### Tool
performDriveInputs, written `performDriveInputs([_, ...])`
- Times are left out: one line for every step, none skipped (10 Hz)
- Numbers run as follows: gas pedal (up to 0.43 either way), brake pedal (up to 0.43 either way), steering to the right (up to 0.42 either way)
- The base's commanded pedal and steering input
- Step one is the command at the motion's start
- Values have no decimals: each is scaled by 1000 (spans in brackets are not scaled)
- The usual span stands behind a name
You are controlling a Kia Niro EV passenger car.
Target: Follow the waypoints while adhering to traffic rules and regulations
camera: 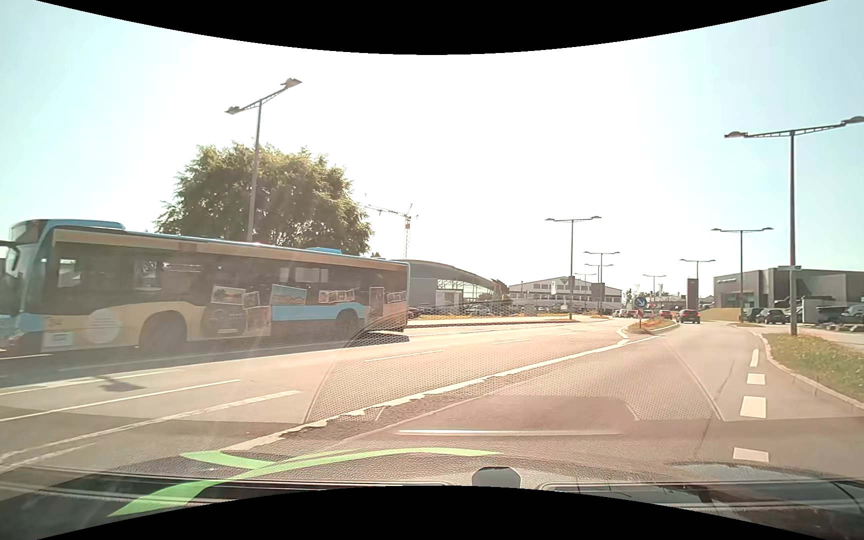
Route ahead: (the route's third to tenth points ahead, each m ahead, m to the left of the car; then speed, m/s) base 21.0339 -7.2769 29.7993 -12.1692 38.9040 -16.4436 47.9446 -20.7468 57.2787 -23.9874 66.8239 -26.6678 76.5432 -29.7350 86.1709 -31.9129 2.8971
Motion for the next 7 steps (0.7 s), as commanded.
performDriveInputs([268, 0, 347])
performDriveInputs([268, 0, 335])
performDriveInputs([268, 0, 319])
performDriveInputs([268, 0, 307])
performDriveInputs([268, 0, 293])
performDriveInputs([268, 0, 282])
performDriveInputs([268, 0, 270])
